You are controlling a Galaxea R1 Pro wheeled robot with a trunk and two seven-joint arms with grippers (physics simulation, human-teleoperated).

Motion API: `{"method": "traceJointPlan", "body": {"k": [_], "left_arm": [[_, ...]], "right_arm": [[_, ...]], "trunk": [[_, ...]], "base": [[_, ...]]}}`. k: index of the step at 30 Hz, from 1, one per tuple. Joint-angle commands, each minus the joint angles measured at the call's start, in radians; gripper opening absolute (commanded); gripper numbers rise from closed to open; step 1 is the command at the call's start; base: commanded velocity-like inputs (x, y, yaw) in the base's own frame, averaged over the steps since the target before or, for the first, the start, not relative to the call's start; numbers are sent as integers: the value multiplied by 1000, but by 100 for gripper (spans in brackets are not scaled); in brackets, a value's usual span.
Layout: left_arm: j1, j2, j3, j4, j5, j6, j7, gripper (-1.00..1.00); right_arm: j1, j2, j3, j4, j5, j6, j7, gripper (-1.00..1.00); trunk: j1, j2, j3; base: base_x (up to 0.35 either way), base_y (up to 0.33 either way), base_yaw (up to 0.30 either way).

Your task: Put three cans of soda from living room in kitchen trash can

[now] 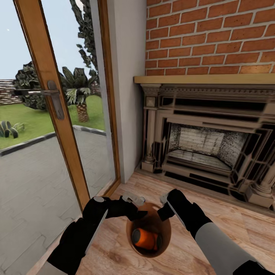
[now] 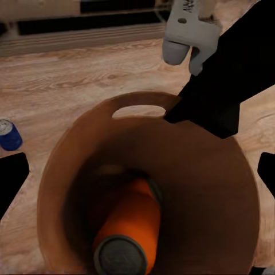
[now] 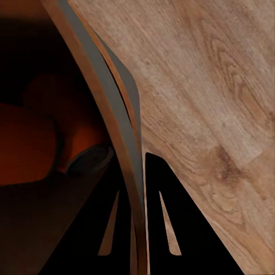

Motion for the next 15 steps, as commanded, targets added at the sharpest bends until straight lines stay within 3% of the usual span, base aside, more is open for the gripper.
{"method": "traceJointPlan", "body": {"k": [1, 12, 15], "left_arm": [[1, 11, 1, -15, -1, 11, -1, 100], [7, 97, 7, -25, -4, 6, 1, 100], [10, 142, 27, -16, -6, -37, 9, 100]], "right_arm": [[0, -2, -2, 1, -16, 1, 4, -100], [0, -12, -7, 1, -15, 1, 5, -100], [0, -31, -7, 2, -16, 1, 5, -100]], "trunk": [[0, 0, 0], [0, 0, 0], [0, 0, 0]], "base": [[0, 0, 0], [0, 0, 0], [0, 0, 0]]}}
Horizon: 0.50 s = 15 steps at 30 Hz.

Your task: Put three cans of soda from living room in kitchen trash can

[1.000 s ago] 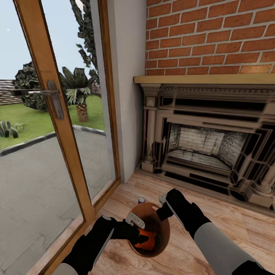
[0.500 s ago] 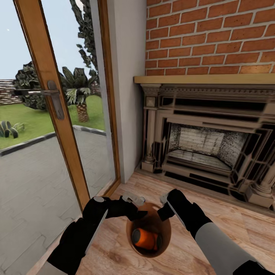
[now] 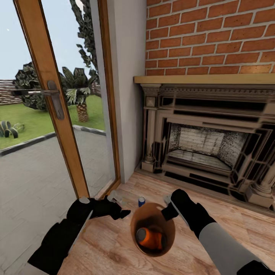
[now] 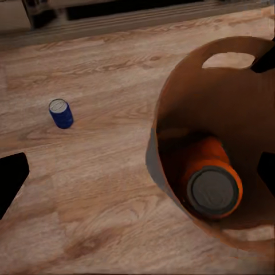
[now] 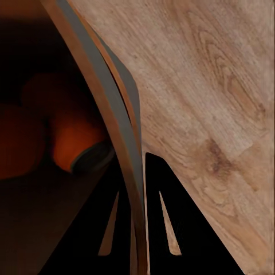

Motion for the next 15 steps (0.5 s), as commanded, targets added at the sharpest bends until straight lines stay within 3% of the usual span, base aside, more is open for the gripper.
{"method": "traceJointPlan", "body": {"k": [1, 2, 4, 6, 9, 12, 15], "left_arm": [[0, 16, 27, 6, 2, -17, 0, 100], [1, 27, 61, 13, 1, -30, -1, 100], [1, 34, 89, 21, -2, -44, -1, 100], [1, 43, 124, 64, -5, -100, 1, 100], [1, 45, 136, 114, -6, -150, 3, 100], [-15, 62, 119, 96, -5, -133, -14, 100], [-15, 63, 102, 79, -5, -116, -31, 100]], "right_arm": [[0, -8, -1, -1, -19, 2, 4, -100], [0, -19, -2, -1, -19, 2, 5, -100], [1, -30, -2, -1, -20, 2, 5, -100], [1, -62, -2, 0, -19, 2, 23, -100], [1, -92, -2, -1, -17, 2, 48, -100], [4, -90, -11, -14, 30, -23, 31, -100], [4, -90, -11, -19, 66, -39, 31, -100]], "trunk": [[0, 0, 0], [0, 0, 0], [0, 0, 0], [0, 0, 0], [0, 0, 0], [0, 0, 0], [0, 0, 0]], "base": [[0, 0, 0], [0, 0, 0], [0, 0, 0], [0, 0, 0], [0, 0, 0], [0, 0, 0], [0, 0, 0]]}}
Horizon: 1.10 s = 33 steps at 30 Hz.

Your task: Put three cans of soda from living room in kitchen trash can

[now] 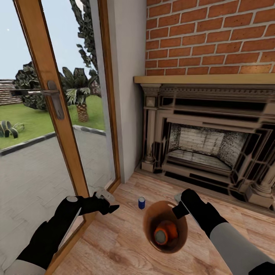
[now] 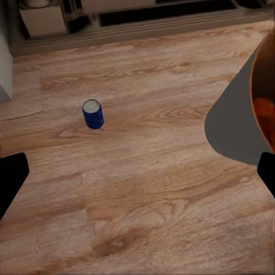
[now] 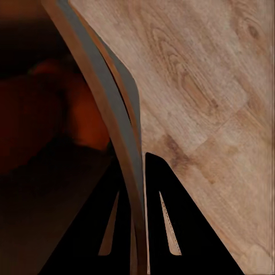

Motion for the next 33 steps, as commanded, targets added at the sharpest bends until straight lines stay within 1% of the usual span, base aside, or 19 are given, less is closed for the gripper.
{"method": "traceJointPlan", "body": {"k": [1, 6, 14, 18, 23, 24, 27, 33], "left_arm": [[0, 0, -2, -6, 0, 6, -1, 100], [0, 0, -2, -34, 0, 8, -1, 100], [0, 0, -6, -50, -2, 11, -2, 100], [2, -15, 17, -27, 2, -12, 11, 100], [3, -22, 45, 1, 5, -40, 39, 100], [3, -22, 53, 194, 5, -75, 59, 100], [2, -25, 55, 204, 4, -77, 64, 100], [2, -28, 56, 238, 6, -78, 66, 100]], "right_arm": [[0, 0, -1, 0, -7, 1, 4, -100], [0, 0, -1, 0, 15, 1, 4, -100], [0, 0, 2, -1, 25, 1, 3, -100], [3, -15, -18, -20, 11, -13, -1, -100], [4, -29, -44, -34, 24, -21, -4, -100], [4, -30, -461, -37, -66, -21, -4, -100], [4, -32, -476, -43, -66, -22, -4, -100], [4, -30, -483, -45, -66, -21, -5, -100]], "trunk": [[0, 0, 0], [0, 0, 0], [0, 0, 0], [0, 0, 0], [0, 0, 0], [0, 0, 0], [0, 0, 0], [0, 0, 0]], "base": [[0, 0, 0], [0, 0, 0], [0, 0, 0], [0, 0, 0], [0, 0, 0], [0, 0, 0], [66, 0, 0], [256, 0, -14]]}}
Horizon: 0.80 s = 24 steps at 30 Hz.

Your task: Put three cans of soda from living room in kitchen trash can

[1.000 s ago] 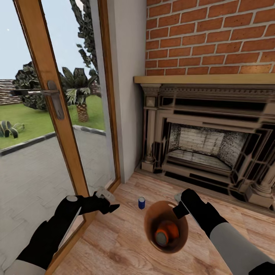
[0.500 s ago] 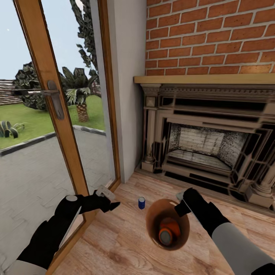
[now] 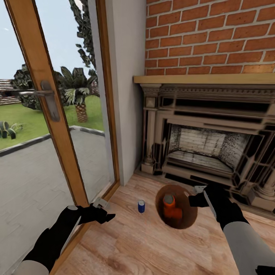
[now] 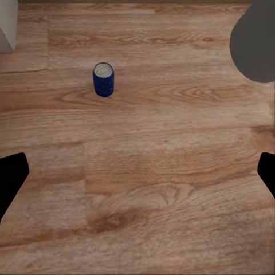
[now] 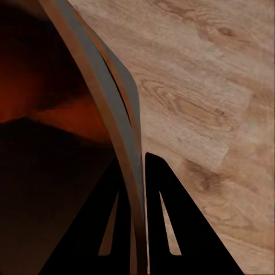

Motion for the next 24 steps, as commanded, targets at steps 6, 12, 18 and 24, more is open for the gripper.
{"method": "traceJointPlan", "body": {"k": [6, 12, 18, 24], "left_arm": [[0, -1, -1, 5, 1, 0, 0, 100], [0, -3, -1, 6, 1, 0, 0, 100], [0, -3, -1, 6, 1, 0, 0, 100], [0, -3, -1, 6, 1, 0, 0, 100]], "right_arm": [[-1, 0, -9, -13, -78, 9, 8, -100], [-1, 1, -10, -13, -79, 10, 3, -100], [-1, 4, -11, -13, -80, 10, 3, -100], [-1, 5, -11, -13, -79, 9, 2, -100]], "trunk": [[0, 0, 1], [0, 0, 3], [0, 0, 6], [0, 0, 8]], "base": [[311, 0, -166], [259, 0, -236], [234, 0, -244], [228, 0, -245]]}}
